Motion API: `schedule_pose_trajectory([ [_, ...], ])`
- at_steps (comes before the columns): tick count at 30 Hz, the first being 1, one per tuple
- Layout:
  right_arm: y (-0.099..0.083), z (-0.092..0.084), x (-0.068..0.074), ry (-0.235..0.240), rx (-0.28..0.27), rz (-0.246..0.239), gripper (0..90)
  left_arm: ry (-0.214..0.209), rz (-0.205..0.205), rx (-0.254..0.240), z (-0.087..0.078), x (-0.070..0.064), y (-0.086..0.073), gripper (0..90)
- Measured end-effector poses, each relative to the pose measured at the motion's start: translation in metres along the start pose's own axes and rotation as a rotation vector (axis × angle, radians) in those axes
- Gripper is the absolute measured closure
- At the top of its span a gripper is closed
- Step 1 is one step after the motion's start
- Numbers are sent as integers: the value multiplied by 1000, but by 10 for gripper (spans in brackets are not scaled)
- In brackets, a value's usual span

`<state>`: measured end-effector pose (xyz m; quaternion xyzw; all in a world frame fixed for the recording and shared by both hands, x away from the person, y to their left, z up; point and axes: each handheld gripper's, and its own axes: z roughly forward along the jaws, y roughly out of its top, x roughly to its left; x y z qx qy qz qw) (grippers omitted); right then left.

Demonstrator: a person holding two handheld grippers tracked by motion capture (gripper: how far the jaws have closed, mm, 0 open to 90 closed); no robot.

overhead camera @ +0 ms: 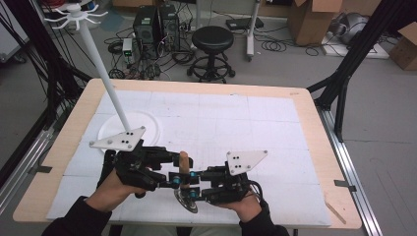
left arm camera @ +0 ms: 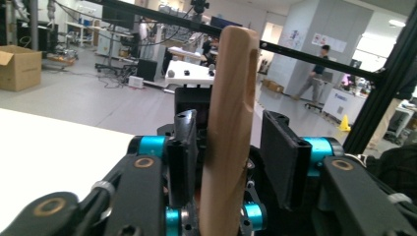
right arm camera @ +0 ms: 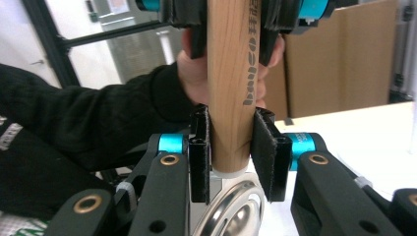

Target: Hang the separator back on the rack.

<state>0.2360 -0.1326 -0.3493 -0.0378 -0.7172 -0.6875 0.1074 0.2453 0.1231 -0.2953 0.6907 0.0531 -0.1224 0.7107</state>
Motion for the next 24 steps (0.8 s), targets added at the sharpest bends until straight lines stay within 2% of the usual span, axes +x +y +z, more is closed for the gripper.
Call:
schedule_pose_trajectory([
  [5,-1,1,-1,47,-11,20,705,-12,20,-3,-1,0,0,683],
  [8,-1,1,-1,54,-10,29,704,-6,37,-4,-1,-1,0,712],
  [11,-1,1,-2,31,-18,43,680,39,49,-3,-3,-1,1,717],
  [12,-1,0,-1,9,-23,44,588,66,55,4,-4,-1,1,718],
  [13,0,0,-1,-23,-30,43,511,90,59,6,-5,0,2,718],
  [15,3,-5,-1,-91,-15,48,437,142,62,2,-9,1,3,719],
  [16,4,-7,0,-143,-5,53,396,175,64,-5,-11,2,4,719],
  [17,5,-10,0,-213,8,54,349,207,62,-10,-14,3,5,719],
  [19,6,-16,1,-362,23,94,256,269,60,-18,-18,4,7,719],
  [20,7,-19,1,-406,26,101,245,314,64,-17,-21,5,8,719],
  [21,6,-25,3,-484,25,99,246,350,66,-12,-24,6,9,719],
  [22,6,-30,4,-537,37,96,245,380,66,-13,-26,7,10,720],
  [24,5,-40,7,-619,54,80,240,436,64,-14,-32,9,13,720],
])
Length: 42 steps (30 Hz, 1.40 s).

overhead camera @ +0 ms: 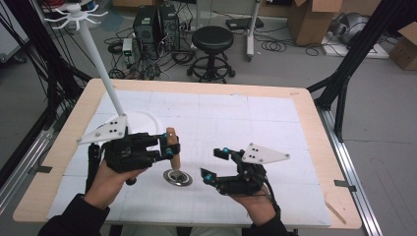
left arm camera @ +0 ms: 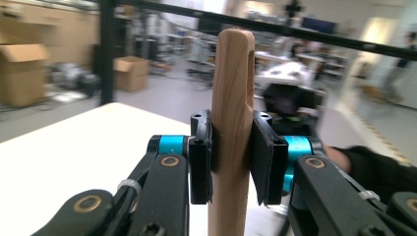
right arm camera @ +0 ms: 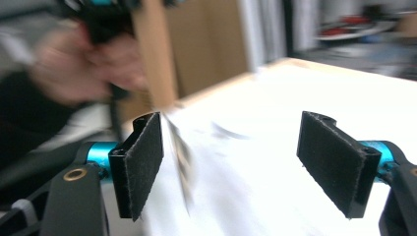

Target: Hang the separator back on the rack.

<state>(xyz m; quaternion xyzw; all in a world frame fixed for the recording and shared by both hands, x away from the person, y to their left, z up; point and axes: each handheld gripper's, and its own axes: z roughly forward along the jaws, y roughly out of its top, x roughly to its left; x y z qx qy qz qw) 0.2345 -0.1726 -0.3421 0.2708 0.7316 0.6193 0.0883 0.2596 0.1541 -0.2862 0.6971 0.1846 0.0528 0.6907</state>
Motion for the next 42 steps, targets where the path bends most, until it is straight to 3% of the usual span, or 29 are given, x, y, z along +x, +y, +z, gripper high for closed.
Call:
schedule_pose_trajectory([
  [9,-13,-41,-18,-135,-74,9,217,208,33,-18,-21,19,20,720],
  [15,-16,-50,-23,-149,-102,28,216,328,51,-53,-39,29,43,719],
  [20,-16,-47,-23,-141,-94,23,216,364,56,-68,-57,38,66,720],
  [24,-16,-46,-23,-141,-96,21,214,371,63,-60,-68,45,81,720],
  [42,-15,-50,-24,-143,-109,17,207,435,39,-94,-107,77,130,720],
])
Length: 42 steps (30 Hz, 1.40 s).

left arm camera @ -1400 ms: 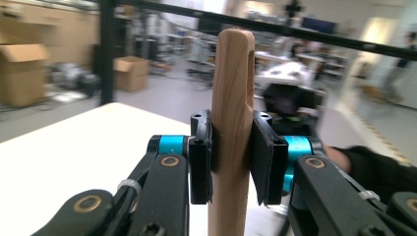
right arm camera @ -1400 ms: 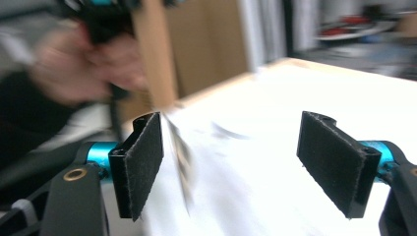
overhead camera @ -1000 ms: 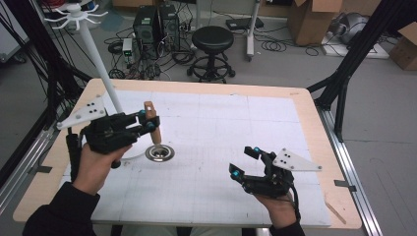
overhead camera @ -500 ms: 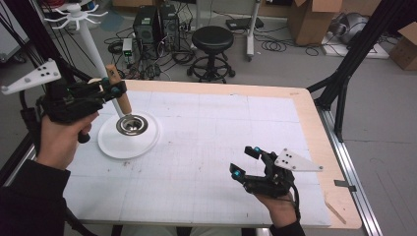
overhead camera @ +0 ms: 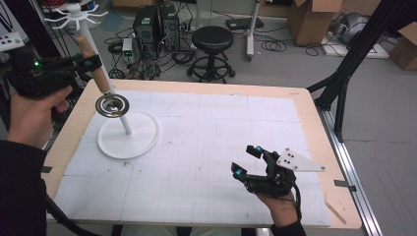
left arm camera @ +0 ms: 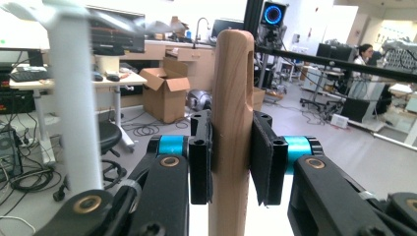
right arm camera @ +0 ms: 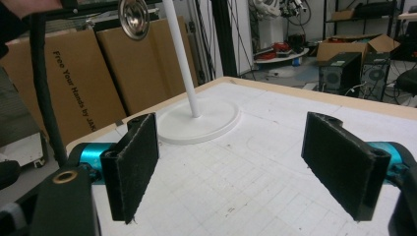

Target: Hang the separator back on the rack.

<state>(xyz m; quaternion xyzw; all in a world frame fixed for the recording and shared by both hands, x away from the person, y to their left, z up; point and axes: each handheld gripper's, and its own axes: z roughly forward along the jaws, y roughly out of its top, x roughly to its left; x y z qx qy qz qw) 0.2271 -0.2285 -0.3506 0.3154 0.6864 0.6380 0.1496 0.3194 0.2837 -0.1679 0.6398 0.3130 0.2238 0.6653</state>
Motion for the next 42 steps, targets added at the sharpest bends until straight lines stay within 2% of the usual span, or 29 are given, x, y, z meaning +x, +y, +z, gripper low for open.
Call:
schedule_pose_trajectory([
  [5,0,1,1,6,2,-2,208,9,-5,2,0,5,8,720],
  [19,-2,2,0,9,15,-3,208,52,-24,36,12,22,9,719],
  [24,-2,0,0,-5,22,-3,206,69,-37,3,7,24,2,714],
  [25,-2,1,-1,-12,22,-7,195,78,-26,3,5,23,0,706],
  [26,-2,0,-1,-27,25,-4,177,99,-14,9,4,22,-2,661],
  [27,-2,0,-2,-39,27,-3,173,116,-7,4,1,21,-4,568],
  [29,-3,-1,-4,-55,30,0,171,130,5,-24,-7,20,-10,468],
  [31,-4,-1,-6,-70,30,3,166,123,12,-46,-16,18,-19,388],
  [35,-5,-3,-10,-120,52,-25,161,125,12,-56,-33,16,-48,272],
  [37,-7,-4,-12,-160,71,-56,160,112,8,-49,-41,14,-66,220],
  [39,-9,-6,-15,-190,89,-78,160,88,4,-19,-46,11,-84,199],
  [42,-11,-10,-18,-206,93,-66,161,49,-3,2,-50,5,-109,196],
])
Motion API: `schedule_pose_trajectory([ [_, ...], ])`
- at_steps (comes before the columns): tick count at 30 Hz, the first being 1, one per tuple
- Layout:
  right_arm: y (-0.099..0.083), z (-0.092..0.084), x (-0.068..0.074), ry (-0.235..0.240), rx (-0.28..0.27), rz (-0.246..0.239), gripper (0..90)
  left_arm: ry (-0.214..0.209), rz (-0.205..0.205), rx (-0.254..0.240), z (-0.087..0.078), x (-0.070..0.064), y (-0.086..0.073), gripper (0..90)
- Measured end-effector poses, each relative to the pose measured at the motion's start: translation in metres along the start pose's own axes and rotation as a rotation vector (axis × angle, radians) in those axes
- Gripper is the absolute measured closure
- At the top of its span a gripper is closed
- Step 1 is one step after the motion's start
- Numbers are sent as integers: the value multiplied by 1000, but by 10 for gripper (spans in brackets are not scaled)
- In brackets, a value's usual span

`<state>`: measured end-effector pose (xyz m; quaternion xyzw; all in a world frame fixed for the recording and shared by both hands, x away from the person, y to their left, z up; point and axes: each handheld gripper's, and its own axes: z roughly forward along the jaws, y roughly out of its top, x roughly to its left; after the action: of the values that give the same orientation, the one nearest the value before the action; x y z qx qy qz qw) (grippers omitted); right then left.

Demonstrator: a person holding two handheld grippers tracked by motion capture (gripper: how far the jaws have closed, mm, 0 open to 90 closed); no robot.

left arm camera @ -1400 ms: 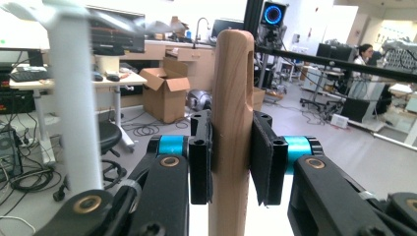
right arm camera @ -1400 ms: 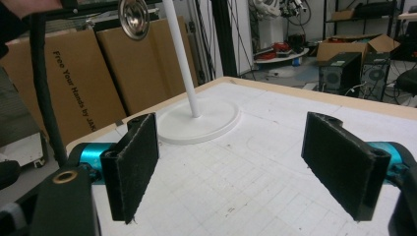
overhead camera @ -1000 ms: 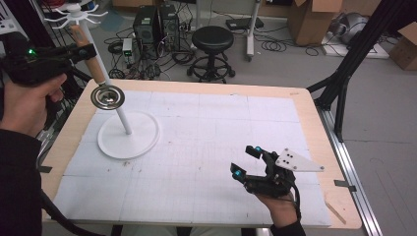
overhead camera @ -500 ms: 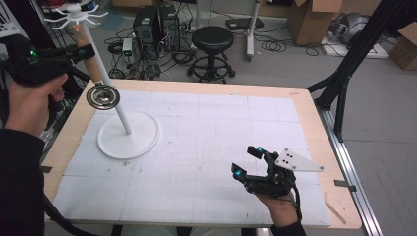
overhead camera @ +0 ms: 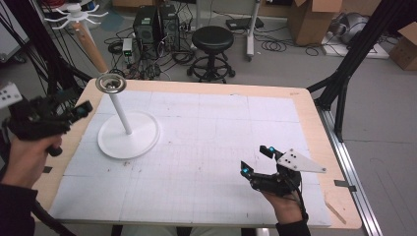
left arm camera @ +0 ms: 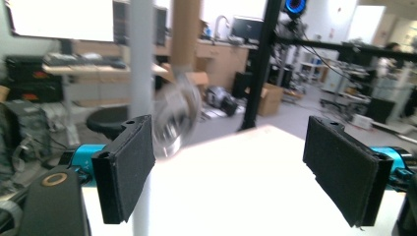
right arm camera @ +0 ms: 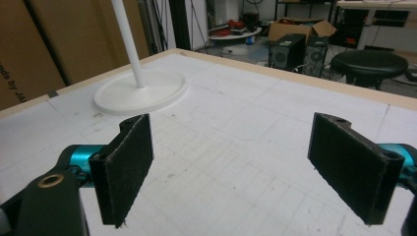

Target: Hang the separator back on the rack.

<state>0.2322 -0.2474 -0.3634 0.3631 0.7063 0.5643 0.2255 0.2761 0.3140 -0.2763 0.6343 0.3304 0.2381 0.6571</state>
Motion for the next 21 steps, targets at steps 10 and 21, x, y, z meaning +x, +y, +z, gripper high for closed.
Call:
schedule_pose_trajectory([
  [10,-10,-20,-20,-48,-49,45,160,-36,-3,-7,-2,-31,-63,180],
  [21,-16,-33,-27,-83,-53,66,160,-81,-15,50,16,-45,-100,182],
])
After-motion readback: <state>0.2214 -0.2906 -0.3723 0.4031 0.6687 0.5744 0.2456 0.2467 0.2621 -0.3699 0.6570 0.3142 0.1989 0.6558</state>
